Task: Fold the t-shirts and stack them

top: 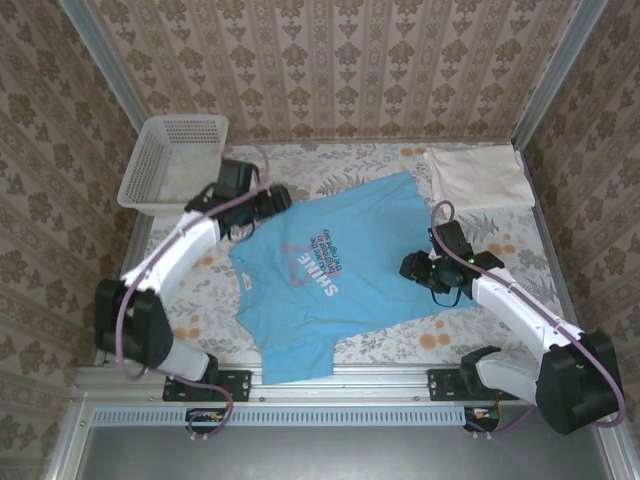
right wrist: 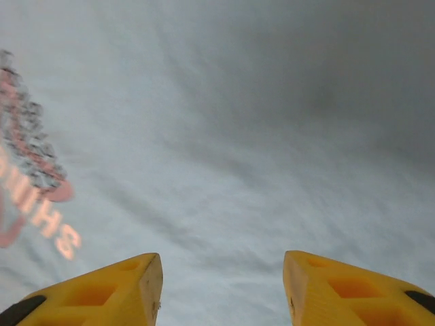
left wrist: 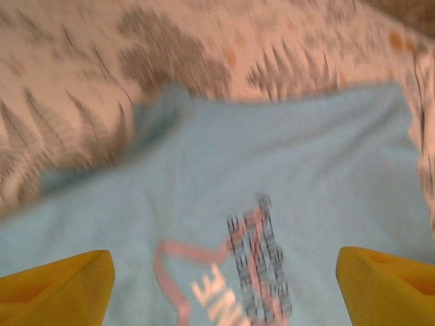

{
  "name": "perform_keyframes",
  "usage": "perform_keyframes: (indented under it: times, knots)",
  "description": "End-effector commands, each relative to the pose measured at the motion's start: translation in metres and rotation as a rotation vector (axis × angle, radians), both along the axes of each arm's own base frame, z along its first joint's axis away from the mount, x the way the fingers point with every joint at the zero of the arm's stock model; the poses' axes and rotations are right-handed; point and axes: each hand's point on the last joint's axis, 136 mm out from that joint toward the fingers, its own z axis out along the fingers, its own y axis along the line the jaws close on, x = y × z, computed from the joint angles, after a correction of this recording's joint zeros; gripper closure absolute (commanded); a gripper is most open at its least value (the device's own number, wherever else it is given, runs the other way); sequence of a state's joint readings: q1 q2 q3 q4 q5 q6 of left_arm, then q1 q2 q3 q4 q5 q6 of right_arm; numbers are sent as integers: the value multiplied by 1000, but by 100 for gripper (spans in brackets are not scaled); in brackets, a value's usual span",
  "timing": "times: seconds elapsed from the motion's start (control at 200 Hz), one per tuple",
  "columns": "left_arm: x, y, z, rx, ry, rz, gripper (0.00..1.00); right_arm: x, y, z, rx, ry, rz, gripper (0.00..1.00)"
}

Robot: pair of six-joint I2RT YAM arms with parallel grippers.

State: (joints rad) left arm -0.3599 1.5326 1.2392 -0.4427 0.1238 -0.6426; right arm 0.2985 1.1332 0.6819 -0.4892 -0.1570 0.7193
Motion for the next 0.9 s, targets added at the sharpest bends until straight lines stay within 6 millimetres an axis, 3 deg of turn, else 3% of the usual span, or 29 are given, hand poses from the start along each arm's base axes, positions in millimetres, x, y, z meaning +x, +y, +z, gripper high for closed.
perform_keyframes:
  times: [0.0,0.14,0.28,0.3,0.415,0.59,0.67,0.7,0.77,0.895]
  knots:
    - [32,15,-53,13,171,0,16,28,23,21,82,-102,35,47]
    - [64,31,-96,124,298,-13,19,44,40,10,122,-64,74,48]
    - [69,10,-121,103,358,-109,32,53,51,5,151,-38,101,50]
    - [69,7,-122,105,359,-120,34,54,51,-3,145,-13,100,50]
    - [62,-18,-130,116,370,-203,45,54,52,-8,147,-7,106,50]
    - [53,-43,-123,179,303,-241,87,53,52,-10,155,-4,105,52]
    - [48,-52,-113,262,226,-245,100,52,52,-11,157,-3,103,52]
    - [48,-52,-110,293,197,-240,100,52,52,-11,156,-4,101,53]
    - [31,-74,-108,392,125,-289,100,51,52,-11,156,-3,98,53]
    - [-2,-94,-119,601,45,-341,100,51,50,-12,153,1,89,53]
